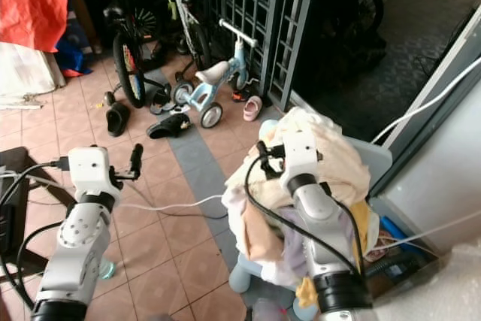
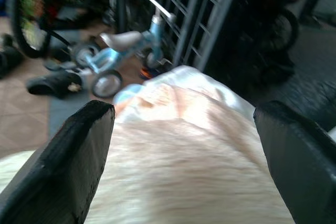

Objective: Clothes washing

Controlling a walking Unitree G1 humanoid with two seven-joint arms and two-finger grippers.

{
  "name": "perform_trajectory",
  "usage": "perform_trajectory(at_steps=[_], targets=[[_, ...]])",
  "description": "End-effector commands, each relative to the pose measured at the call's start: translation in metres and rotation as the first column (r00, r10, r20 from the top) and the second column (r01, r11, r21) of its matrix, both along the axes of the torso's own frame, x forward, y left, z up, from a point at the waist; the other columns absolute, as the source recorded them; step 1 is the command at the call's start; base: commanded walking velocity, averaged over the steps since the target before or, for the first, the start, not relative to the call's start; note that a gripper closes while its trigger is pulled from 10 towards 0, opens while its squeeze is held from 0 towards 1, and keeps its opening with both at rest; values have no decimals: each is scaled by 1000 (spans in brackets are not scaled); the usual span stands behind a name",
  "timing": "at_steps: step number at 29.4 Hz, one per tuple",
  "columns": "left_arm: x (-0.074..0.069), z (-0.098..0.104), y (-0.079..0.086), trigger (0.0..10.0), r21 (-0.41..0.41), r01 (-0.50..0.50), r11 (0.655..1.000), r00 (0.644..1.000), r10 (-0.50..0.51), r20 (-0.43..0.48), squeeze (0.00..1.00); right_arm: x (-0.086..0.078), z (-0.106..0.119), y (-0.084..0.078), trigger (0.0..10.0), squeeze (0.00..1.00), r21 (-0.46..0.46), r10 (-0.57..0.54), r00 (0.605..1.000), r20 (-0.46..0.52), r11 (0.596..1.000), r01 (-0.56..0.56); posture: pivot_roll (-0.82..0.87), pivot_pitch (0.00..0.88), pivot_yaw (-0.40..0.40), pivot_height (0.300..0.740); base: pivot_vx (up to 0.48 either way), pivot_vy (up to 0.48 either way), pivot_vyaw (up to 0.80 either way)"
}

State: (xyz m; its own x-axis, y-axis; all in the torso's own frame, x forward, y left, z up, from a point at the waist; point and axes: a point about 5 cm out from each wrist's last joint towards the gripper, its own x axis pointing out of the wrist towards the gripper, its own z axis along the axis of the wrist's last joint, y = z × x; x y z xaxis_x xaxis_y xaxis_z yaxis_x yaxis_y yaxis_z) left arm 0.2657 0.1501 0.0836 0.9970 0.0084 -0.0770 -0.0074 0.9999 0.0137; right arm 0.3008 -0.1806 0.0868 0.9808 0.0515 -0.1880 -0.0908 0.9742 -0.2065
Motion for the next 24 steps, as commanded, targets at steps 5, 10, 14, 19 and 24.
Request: perform_trajectory(at_steps=[5, 10, 14, 19, 24], targets=[[-1, 2, 9, 10000, 29, -22, 999, 1000, 22, -5, 0, -6, -19, -15, 0, 0, -14, -119, 982, -147, 993, 119, 0, 0, -7, 740, 0, 0, 0], [0, 1, 8, 10000, 27, -13, 1000, 1000, 13, -12, 0, -14, -30, -12, 0, 0, -1, -111, 971, -213, 994, 114, -6, 0, -3, 740, 0, 0, 0], [1, 0, 7, 10000, 28, -5, 1000, 1000, 6, -21, 0, -20, -38, -8, 0, 0, 29, -94, 956, -278, 994, 106, -11, 0, 0, 740, 0, 0, 0], [1, 1, 7, 10000, 28, -1, 1000, 1000, 2, -26, 0, -23, -44, -4, 0, 0, 35, -61, 941, -334, 996, 77, -13, 0, -1, 740, 0, 0, 0], [1, 0, 7, 10000, 30, -6, 1000, 1000, 7, -28, 0, -24, -45, -3, 0, 0, 31, -58, 936, -348, 997, 74, -10, 0, -2, 740, 0, 0, 0]])
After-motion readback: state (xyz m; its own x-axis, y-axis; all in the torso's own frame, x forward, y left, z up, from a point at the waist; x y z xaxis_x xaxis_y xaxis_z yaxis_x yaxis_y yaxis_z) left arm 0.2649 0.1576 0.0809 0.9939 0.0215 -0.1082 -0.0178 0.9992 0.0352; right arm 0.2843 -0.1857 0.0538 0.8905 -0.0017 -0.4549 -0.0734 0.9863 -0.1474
